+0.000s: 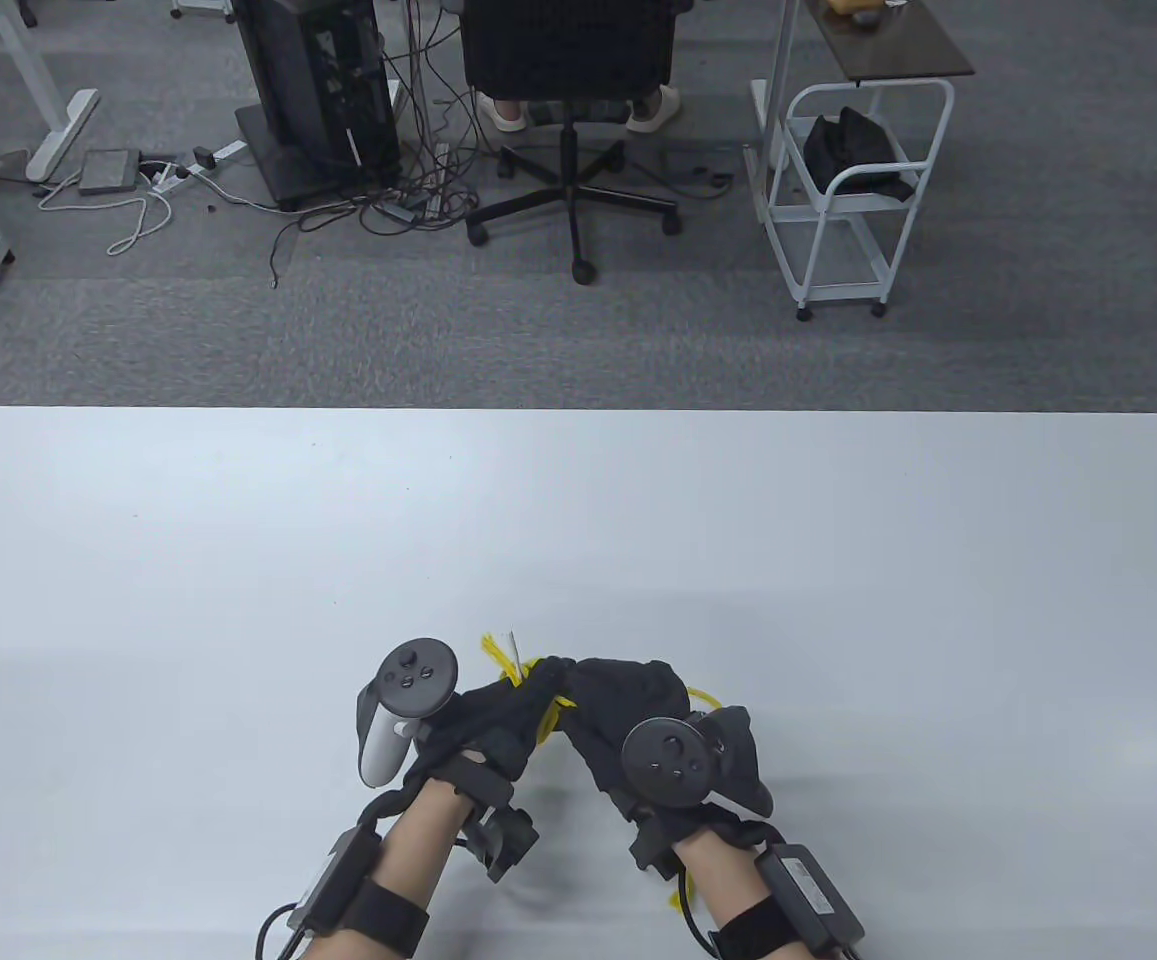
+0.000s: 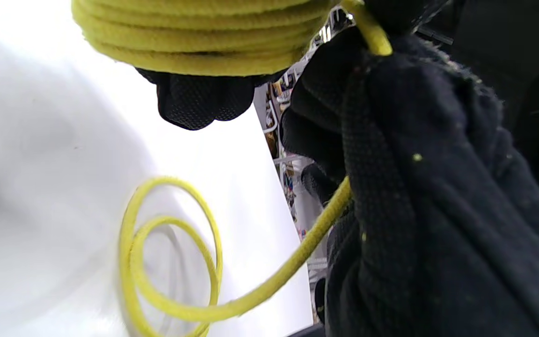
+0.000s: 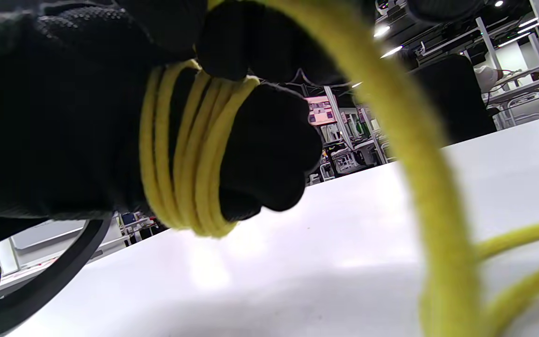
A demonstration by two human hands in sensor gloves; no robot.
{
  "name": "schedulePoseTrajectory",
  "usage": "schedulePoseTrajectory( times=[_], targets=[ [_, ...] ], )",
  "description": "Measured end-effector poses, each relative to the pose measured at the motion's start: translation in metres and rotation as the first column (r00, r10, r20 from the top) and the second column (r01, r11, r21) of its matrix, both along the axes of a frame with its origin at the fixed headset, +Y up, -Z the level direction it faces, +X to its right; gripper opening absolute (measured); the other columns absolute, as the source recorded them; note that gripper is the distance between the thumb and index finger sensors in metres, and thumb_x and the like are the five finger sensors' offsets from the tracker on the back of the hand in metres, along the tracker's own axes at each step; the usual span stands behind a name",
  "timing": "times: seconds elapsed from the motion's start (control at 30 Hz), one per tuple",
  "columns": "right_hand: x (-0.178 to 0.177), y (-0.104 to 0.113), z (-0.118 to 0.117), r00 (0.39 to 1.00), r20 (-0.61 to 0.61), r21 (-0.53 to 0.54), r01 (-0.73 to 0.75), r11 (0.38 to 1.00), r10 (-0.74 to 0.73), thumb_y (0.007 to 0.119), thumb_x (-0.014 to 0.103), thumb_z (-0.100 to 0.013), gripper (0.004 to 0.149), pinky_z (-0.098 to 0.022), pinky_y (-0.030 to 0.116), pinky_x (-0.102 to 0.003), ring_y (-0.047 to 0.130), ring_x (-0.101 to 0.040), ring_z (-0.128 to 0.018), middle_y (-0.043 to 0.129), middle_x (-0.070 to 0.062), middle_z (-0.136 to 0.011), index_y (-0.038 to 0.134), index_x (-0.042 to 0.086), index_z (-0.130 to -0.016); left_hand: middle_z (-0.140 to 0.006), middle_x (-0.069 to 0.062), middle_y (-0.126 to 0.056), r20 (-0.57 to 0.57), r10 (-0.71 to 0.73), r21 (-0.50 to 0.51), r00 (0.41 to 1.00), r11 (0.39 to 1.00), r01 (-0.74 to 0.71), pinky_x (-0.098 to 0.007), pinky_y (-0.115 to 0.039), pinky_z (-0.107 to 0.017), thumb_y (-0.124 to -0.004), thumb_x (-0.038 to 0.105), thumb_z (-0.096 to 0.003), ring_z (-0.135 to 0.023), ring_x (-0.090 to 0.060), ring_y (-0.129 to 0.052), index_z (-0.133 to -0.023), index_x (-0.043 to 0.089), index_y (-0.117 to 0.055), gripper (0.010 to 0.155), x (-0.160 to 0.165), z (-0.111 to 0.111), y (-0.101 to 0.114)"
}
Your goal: Coil the rope
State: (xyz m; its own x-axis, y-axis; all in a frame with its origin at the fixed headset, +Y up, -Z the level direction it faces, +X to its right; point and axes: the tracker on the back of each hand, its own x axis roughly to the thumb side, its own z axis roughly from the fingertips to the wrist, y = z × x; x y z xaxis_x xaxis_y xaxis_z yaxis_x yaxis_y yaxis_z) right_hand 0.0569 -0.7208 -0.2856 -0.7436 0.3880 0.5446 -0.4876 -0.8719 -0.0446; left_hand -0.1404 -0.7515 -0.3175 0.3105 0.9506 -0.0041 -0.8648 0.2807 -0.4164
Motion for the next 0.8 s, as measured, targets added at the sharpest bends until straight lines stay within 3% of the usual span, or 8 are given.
schedulePoseTrajectory(
  times=[0.27, 0.67, 0.8],
  targets=[
    [-0.004, 0.0, 0.002, 0.999, -0.043, -0.024, 0.015, 1.0, -0.016, 0.067, 0.038, -0.059, 0.042, -0.065, 0.053, -0.072, 0.078, -0.045, -0.084, 0.073, -0.018, -0.098, 0.071, 0.015, -0.093, -0.108, -0.025, -0.076, -0.015, 0.11, -0.004, 0.994, 0.994, -0.11, -0.042, -0.065, -0.07, -0.052, 0.055, -0.0616, -0.091, -0.038, -0.085, -0.112, 0.008, -0.062, 0.069, -0.001, 0.0, -0.001],
    [-0.01, -0.011, -0.002, 0.995, -0.069, -0.108, -0.085, 0.99, 0.078, 0.067, 0.038, -0.059, 0.041, -0.065, 0.054, -0.072, 0.079, -0.044, -0.083, 0.076, -0.017, -0.097, 0.073, 0.015, -0.093, -0.113, -0.018, -0.071, -0.038, 0.131, 0.113, 0.991, 0.986, -0.126, -0.039, -0.063, -0.075, -0.058, 0.047, -0.0625, -0.097, -0.032, -0.082, -0.113, 0.015, -0.057, 0.06, -0.003, 0.001, 0.009],
    [-0.009, -0.015, -0.005, 0.99, -0.08, -0.148, -0.126, 0.981, 0.115, 0.067, 0.038, -0.059, 0.041, -0.065, 0.053, -0.072, 0.079, -0.045, -0.083, 0.075, -0.018, -0.097, 0.073, 0.016, -0.093, -0.113, -0.016, -0.072, -0.028, 0.208, 0.126, 0.978, 0.971, -0.202, -0.037, -0.063, -0.075, -0.058, 0.047, -0.0624, -0.098, -0.03, -0.082, -0.113, 0.016, -0.057, 0.059, -0.003, 0.002, 0.011]
  ],
)
